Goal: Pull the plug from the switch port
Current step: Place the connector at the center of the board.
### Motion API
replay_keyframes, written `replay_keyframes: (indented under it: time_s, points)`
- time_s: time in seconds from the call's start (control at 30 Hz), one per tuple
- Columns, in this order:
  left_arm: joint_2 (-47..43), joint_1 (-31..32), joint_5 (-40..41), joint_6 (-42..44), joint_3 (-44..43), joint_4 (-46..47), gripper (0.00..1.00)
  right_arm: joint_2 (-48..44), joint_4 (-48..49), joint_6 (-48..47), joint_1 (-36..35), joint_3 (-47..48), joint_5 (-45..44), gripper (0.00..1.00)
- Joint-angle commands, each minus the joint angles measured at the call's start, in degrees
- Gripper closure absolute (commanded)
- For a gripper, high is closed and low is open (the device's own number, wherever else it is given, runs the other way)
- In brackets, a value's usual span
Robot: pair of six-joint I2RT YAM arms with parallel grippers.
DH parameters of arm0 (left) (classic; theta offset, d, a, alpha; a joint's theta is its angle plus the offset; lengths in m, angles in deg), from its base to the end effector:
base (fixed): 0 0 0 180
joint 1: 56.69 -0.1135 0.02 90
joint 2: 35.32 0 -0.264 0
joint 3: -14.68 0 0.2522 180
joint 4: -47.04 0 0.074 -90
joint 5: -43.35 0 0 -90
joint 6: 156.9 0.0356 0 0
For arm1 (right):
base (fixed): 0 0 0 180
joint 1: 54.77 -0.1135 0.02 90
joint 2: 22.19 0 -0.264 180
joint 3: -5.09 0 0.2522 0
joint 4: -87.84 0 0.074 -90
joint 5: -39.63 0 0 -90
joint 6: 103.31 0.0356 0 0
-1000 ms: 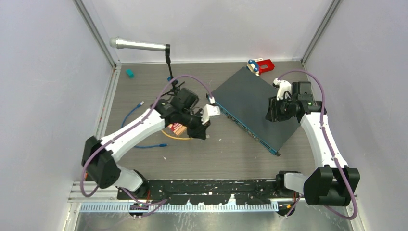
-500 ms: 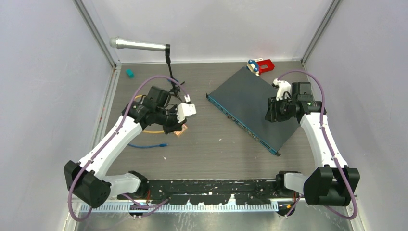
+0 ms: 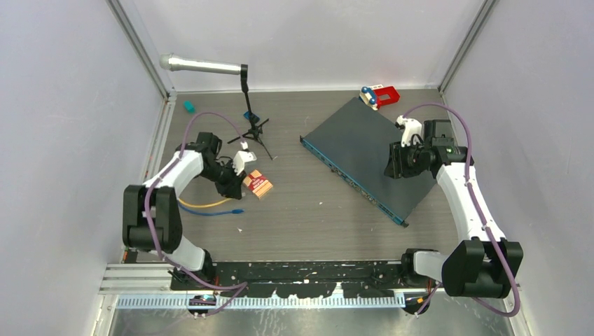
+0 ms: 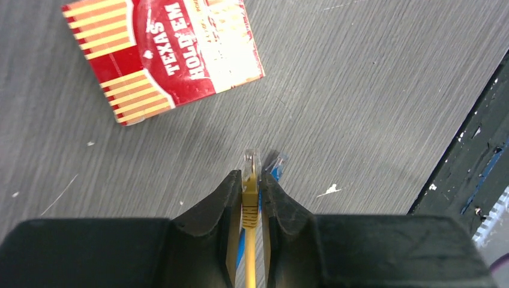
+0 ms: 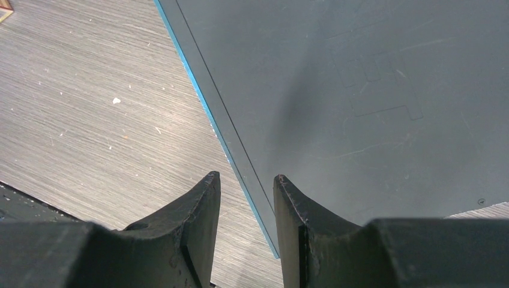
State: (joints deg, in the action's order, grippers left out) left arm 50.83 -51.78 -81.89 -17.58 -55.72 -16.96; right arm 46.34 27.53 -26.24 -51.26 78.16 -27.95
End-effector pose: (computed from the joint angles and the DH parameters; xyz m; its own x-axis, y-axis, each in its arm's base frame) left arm 0.2606 -0.0430 0.2070 -0.5085 0.6653 -0.5466 0.8558 0.4608 -0.2352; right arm 0.2353 -0.0008 0.2908 -0.7691 -0.1601 -0.6188 -0.3382 0.9234 0.1815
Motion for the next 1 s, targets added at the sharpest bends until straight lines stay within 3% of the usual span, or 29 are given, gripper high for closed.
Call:
replay_keyframes:
  time_s: [0.0, 0.17, 0.47, 0.7, 0.83, 0.97]
  points:
    - [4.4, -0.5, -2.2, 4.7, -2.3, -4.0, 0.78, 1.2, 0.4, 0.4, 0.0, 0.5, 1.5, 0.56]
    - [4.9, -0.5, 0.6, 4.6, -0.4, -2.4, 0.62, 1.6, 0.5, 0.2, -0.1, 0.5, 1.1, 0.57]
    - [-5.1, -0.2, -1.0, -2.2, 1.6, 0.6, 0.20, 1.9, 1.6, 0.2, -2.8, 1.5, -1.2, 0.56]
    - [-14.5, 6.0, 1.6, -16.6, 2.6, 8.5, 0.15, 2.4, 3.0, -1.3, -12.2, 3.5, -6.7, 0.55]
    - [-15.3, 12.7, 5.6, -20.0, 2.2, 10.8, 0.10, 2.7, 3.9, -2.1, -15.4, 3.5, -7.7, 0.54]
    - [-14.8, 22.1, 12.6, -22.8, 3.7, 19.9, 0.05, 1.9, 6.9, -0.7, -15.7, 1.4, -7.6, 0.51]
